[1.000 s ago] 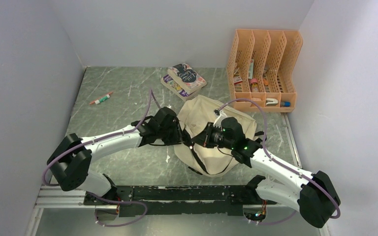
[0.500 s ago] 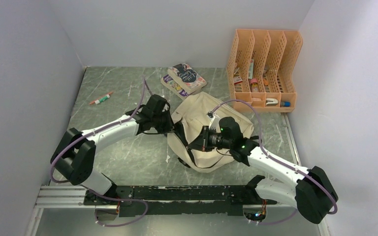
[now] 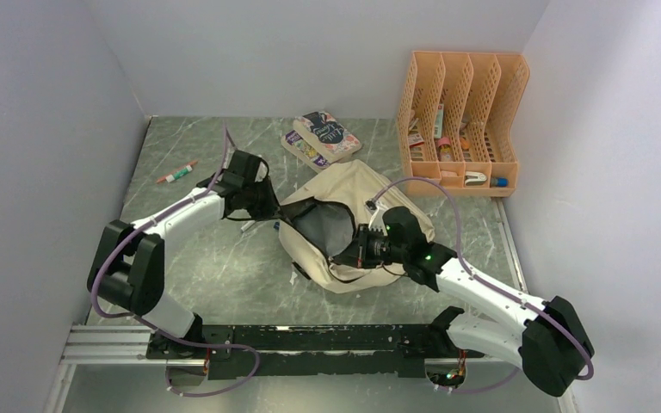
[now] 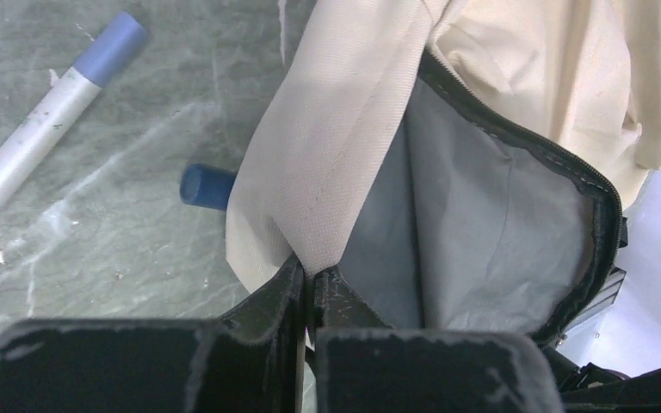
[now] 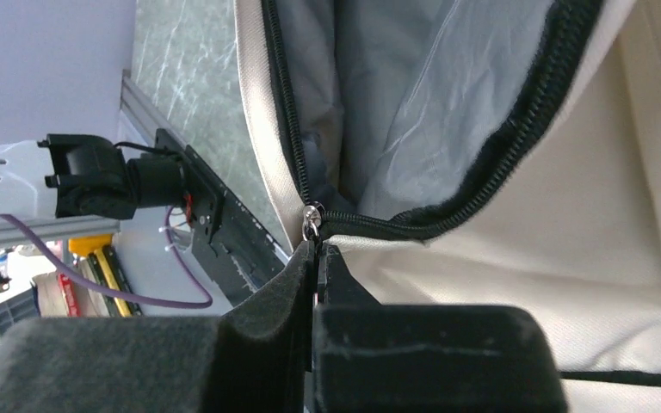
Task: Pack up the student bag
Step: Unzip the student bag at the center of the board.
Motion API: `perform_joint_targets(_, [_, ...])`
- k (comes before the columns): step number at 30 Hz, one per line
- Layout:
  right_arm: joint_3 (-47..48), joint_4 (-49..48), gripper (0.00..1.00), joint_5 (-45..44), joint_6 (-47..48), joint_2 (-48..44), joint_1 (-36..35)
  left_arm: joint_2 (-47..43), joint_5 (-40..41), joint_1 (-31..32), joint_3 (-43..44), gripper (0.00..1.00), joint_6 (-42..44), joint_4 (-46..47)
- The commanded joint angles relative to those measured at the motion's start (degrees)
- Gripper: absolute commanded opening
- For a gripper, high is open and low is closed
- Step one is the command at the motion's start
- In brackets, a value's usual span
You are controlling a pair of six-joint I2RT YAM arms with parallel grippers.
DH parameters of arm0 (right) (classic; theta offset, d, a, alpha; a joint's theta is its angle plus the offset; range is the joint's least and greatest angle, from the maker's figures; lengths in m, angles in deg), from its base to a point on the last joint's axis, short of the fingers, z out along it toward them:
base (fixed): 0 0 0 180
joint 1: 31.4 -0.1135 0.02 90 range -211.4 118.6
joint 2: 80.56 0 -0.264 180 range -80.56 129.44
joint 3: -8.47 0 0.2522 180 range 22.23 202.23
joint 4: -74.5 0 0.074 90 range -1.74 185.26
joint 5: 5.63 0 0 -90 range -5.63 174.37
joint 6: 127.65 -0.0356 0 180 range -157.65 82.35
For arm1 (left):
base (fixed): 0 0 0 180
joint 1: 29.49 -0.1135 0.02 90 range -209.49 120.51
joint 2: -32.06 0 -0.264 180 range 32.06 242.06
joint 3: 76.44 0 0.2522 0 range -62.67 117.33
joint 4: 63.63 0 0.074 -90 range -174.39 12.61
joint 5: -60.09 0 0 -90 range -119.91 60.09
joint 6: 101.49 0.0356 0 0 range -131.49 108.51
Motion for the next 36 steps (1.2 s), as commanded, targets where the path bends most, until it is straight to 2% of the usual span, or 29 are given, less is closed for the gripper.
perform_joint_targets(1, [1.36, 7.08, 0.0, -2.27, 1.85, -0.7, -0.17, -0.55, 3.15, -5.26, 2.84, 0.05, 4.87, -0.85])
perform_joint_targets(6, [1.36, 3.45, 0.0, 2.75, 2.89, -0.19, -0.18, -0.97, 2.0, -7.36, 2.35, 0.05, 6.36, -0.54])
perform_joint_targets(10, [2.09, -2.87, 0.0, 7.23, 2.07, 0.19, -0.22, -1.74, -4.05, -7.35, 0.17, 0.05, 7.58, 2.89])
perform_joint_targets(16, [7.58, -7.64, 0.0, 11.85, 2.92, 6.27, -1.61, -2.39, -5.64, -7.35, -1.86, 0.05, 8.18, 3.92])
perform_joint_targets(20, [10.39, -4.89, 0.0, 12.2, 6.13, 8.43, -5.89, -2.16, -4.23, -7.35, -0.98, 0.05, 8.51, 2.71])
perform_joint_targets(25, [9.16, -0.49, 0.0, 11.67, 8.29, 7.01, -9.56, -0.1, -1.18, -7.43, 1.58, 0.05, 7.89, 0.93])
perform_joint_targets(30, [7.74, 3.5, 0.0, 10.94, 9.3, 4.49, -10.74, 2.48, -0.79, -7.53, 3.4, 0.05, 6.94, 1.72])
perform_joint_targets(36, [8.32, 13.63, 0.0, 4.69, 11.18, 1.67, -10.9, 3.52, 1.18, -8.71, 5.17, 0.05, 7.34, 1.15])
